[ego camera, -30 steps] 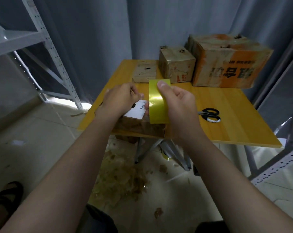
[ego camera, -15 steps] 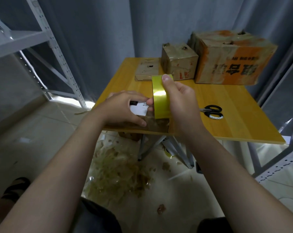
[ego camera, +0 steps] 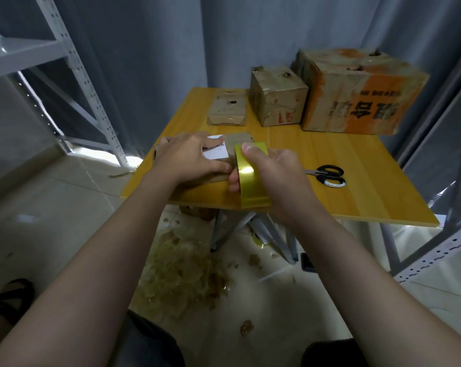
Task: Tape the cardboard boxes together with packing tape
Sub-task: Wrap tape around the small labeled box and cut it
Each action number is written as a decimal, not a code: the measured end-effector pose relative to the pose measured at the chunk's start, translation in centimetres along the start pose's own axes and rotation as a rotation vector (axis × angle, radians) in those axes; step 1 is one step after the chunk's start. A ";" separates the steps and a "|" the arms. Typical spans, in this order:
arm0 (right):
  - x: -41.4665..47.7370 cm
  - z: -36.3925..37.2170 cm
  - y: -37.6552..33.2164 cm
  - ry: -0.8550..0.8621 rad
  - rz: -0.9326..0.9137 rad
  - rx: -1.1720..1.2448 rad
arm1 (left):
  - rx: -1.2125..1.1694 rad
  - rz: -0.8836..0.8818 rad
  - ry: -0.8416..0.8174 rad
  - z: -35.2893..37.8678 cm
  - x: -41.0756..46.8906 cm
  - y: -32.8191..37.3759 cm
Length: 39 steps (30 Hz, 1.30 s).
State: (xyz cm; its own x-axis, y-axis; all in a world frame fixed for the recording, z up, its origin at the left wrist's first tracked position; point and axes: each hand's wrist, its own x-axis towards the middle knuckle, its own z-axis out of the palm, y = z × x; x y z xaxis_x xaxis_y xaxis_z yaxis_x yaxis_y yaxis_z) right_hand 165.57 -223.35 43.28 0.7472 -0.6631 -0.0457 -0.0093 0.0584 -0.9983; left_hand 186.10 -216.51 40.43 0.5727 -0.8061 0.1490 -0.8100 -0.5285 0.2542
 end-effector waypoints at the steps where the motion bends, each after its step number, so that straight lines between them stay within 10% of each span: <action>1: -0.1 -0.1 0.3 0.002 0.009 0.002 | -0.007 -0.010 -0.011 0.0 0.2 -0.2; 39: -2.6 0.0 1.2 -0.118 0.264 0.095 | -0.195 0.060 -0.127 -2.4 0.5 -1.0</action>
State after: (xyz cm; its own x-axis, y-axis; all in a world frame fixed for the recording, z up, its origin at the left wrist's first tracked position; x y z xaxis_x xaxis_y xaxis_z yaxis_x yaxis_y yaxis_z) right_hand 163.60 -221.58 42.18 0.7992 -0.5250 -0.2927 -0.1553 0.2901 -0.9443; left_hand 187.54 -215.75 42.59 0.4936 -0.8682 0.0513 -0.7954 -0.4267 0.4304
